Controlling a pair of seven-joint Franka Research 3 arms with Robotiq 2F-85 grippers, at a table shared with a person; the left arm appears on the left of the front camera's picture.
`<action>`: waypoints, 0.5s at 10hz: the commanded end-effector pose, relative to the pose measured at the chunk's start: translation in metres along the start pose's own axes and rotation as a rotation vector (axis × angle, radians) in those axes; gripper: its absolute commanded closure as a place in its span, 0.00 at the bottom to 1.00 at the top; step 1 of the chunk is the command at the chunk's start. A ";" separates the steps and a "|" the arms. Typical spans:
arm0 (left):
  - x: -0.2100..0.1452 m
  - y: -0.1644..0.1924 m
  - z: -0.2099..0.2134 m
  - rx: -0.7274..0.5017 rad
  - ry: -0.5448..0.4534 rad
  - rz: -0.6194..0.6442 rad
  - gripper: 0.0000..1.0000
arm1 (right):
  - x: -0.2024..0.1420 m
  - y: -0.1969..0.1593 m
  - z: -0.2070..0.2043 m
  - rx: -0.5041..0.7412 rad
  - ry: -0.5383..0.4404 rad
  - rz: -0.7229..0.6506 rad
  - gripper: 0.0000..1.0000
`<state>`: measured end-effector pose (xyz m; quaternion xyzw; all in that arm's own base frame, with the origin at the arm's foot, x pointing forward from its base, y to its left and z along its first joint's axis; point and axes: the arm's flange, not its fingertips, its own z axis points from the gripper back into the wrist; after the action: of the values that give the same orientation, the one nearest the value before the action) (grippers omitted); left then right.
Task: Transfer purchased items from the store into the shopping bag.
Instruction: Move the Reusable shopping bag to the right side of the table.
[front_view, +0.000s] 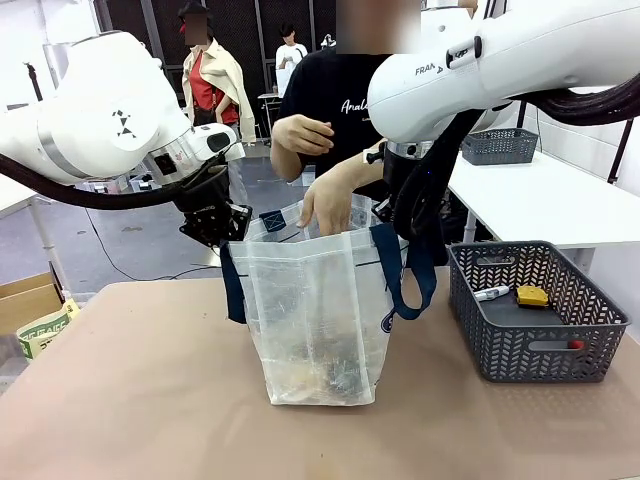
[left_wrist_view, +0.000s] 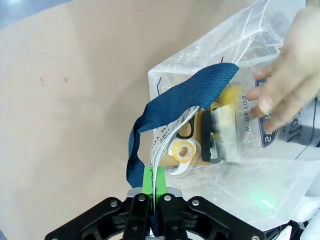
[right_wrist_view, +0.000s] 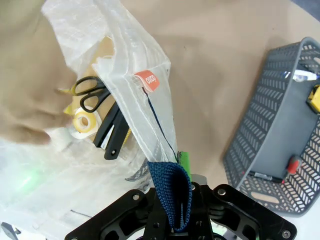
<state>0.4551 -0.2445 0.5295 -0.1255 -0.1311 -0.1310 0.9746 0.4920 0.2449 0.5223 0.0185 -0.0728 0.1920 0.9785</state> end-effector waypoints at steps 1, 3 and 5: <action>-0.001 0.001 -0.001 0.002 0.002 0.000 1.00 | 0.000 -0.001 0.000 -0.001 -0.002 -0.001 1.00; -0.001 0.001 -0.001 0.002 0.002 0.000 1.00 | 0.000 -0.001 0.000 -0.001 -0.002 -0.001 1.00; -0.001 0.001 -0.001 0.002 0.002 0.000 1.00 | 0.000 -0.001 0.000 -0.001 -0.002 -0.001 1.00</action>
<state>0.4551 -0.2445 0.5295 -0.1255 -0.1311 -0.1310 0.9746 0.4920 0.2449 0.5223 0.0185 -0.0728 0.1920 0.9785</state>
